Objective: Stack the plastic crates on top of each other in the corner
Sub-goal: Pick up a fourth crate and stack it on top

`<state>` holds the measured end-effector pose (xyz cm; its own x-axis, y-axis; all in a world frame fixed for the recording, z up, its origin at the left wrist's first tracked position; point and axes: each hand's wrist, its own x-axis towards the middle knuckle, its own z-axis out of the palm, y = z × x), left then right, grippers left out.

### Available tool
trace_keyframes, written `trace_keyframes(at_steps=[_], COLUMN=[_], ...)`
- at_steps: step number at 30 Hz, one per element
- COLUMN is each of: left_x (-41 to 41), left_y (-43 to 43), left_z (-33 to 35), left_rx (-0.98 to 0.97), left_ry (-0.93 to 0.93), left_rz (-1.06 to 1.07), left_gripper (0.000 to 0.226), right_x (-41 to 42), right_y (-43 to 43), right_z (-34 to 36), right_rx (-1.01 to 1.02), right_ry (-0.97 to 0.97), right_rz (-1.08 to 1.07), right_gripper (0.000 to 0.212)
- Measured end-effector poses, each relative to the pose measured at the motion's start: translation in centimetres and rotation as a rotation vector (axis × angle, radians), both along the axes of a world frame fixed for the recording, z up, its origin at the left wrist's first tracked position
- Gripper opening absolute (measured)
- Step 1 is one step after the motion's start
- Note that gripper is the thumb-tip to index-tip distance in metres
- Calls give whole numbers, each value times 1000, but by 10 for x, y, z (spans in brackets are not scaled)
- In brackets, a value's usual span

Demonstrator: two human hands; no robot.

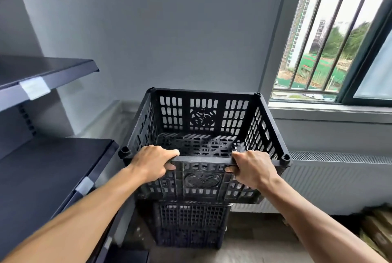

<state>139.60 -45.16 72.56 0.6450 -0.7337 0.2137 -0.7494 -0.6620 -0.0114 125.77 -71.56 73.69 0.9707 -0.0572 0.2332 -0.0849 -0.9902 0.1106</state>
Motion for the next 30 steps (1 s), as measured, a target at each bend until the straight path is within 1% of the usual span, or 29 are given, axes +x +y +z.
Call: trace_keyframes(at_steps=[4,11,17,24,30], left_x=[25,76,122,175,215], left_y=[-2,-17,-38,-66,-87], left_z=[-4,-9,-12,-19,-17], left_rx=[-9,10,19,52,88], left_ry=[23,30,46,102,146], left_rz=[-13,-32,-16,10,8], left_gripper=[30,36,23,24,21], right_x=[25,71,127,190,224], right_y=[0,-16,-39,-69,-94], right_z=[-1,-13,-19,-29,-33], right_rx=[-27,2,-20,-13,33], right_ry=[11,23,24,69,83], right_rz=[-18,-22,-9,16,61], right_gripper=[22,22,26,22,29])
